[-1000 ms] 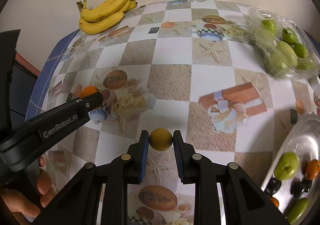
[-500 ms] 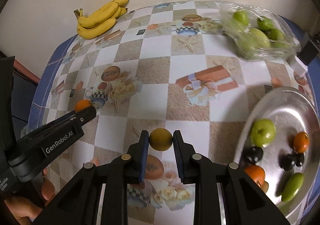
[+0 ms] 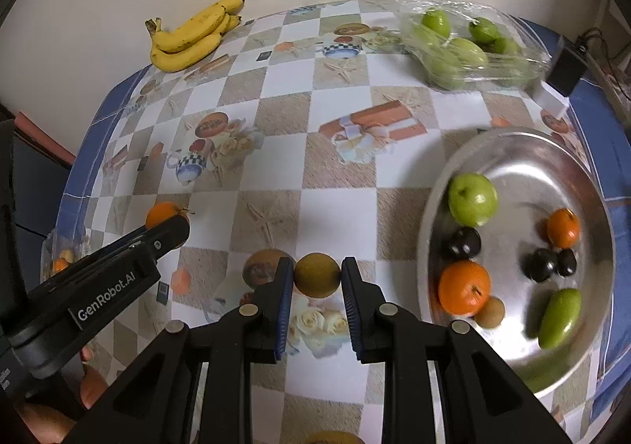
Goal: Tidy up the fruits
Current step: 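Carry the orange with the left tool while the right tool carries the brown fruit over the steel bowl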
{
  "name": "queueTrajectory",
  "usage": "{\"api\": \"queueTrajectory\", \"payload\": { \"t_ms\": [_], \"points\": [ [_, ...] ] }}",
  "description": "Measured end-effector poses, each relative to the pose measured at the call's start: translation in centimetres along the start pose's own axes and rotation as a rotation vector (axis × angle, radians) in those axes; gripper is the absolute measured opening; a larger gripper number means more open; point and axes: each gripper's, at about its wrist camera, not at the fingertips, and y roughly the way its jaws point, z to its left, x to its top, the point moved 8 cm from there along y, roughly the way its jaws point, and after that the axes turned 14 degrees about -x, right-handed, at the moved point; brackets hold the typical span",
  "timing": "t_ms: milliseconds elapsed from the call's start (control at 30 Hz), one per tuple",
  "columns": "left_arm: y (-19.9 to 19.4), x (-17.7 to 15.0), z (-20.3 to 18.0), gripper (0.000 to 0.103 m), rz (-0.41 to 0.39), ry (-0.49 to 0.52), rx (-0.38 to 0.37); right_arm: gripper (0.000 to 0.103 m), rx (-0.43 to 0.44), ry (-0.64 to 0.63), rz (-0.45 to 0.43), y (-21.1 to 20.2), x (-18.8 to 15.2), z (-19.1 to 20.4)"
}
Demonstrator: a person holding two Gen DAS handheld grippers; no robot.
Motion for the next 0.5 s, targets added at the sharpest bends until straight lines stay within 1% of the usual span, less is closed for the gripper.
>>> {"api": "queueTrajectory", "payload": {
  "t_ms": [200,367,500],
  "points": [
    [-0.2,-0.8,-0.7,0.038,0.0,-0.005,-0.003,0.026,0.007,0.011,0.011,-0.4,-0.9,-0.7],
    [-0.1,-0.9,-1.9,0.038,-0.002,0.021,-0.004,0.026,0.01,0.017,0.012,-0.4,-0.9,-1.4],
    [0.0,-0.9,-2.7,0.038,0.0,0.037,-0.01,0.026,-0.014,0.033,0.02,-0.1,-0.8,-2.7]
  ]
}}
